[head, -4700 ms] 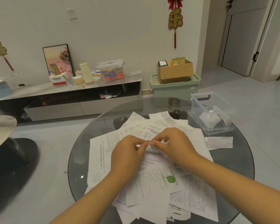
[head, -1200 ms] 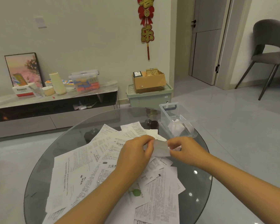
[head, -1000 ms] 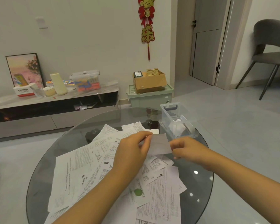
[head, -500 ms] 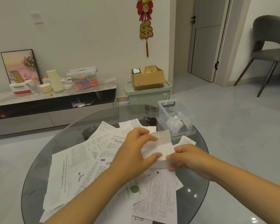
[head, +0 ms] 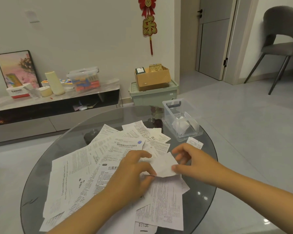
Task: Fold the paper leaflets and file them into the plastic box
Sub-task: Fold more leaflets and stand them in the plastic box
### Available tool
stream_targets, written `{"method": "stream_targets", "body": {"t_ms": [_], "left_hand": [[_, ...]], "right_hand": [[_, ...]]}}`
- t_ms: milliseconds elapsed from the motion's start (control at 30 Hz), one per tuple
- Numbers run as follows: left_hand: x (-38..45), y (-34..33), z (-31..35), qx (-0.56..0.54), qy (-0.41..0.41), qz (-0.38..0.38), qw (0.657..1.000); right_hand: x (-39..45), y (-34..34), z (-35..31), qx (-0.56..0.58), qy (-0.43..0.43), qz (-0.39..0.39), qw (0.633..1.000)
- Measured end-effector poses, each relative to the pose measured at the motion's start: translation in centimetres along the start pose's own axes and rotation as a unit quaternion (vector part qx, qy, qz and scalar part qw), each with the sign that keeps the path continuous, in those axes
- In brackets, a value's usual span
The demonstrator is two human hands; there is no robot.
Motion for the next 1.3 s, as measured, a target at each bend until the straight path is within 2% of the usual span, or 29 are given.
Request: {"method": "stream_targets", "body": {"t_ms": [67, 133, 300, 500, 600, 767, 933, 1100, 1300], "left_hand": [[-0.2, -0.2, 0.1, -0.003, -0.008, -0.007, 1.000], [-0.5, -0.7, -0.3, -0.033, 0.021, -0.040, 0.998], [-0.3, 0.0, -1.2, -0.091, 0.079, -0.014, 0.993], [0.1, -0.6, -1.5, -0.059, 0.110, -0.019, 0.992], [0.4, -1.0, -1.4, -0.048, 0.098, -0.023, 0.994], [0.7, -1.4, -1.4, -0.021, 0.072, -0.019, 0.997], [0.5, -2.1, -0.8, 0.022, 0.055, -0.075, 0.995], [0.2, -2.4, -1.0, -0.009, 0.080, -0.085, 0.993], [0.2, -2.0, -0.2, -0.053, 0.089, -0.062, 0.993]], "right_hand": [[-0.3, 0.0, -1.2, -0.075, 0.078, 0.021, 0.994], [-0.6, -0.6, -1.6, -0.105, 0.105, 0.008, 0.989], [-0.7, -1.7, -1.8, -0.100, 0.093, -0.038, 0.990], [0.1, -1.8, -0.9, -0.099, 0.063, -0.006, 0.993], [0.3, -2.1, -1.0, -0.126, 0.074, 0.003, 0.989], [0.3, -3.0, -1.6, -0.232, 0.134, -0.005, 0.963], [0.1, -3.4, -1.6, -0.277, 0.128, -0.033, 0.952], [0.2, -3.4, -1.1, -0.232, 0.075, -0.031, 0.969], [0.4, -3.0, -0.6, -0.095, -0.004, -0.040, 0.995]]}}
Point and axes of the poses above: each hand's wrist, its own x-axis towards the middle knuckle, its own y-axis out of the back of the hand, z = x × y, the point moved 8 cm from there along x, towards the middle knuckle, and after that the axes turned 3 degrees about z, right-handed, at the moved point
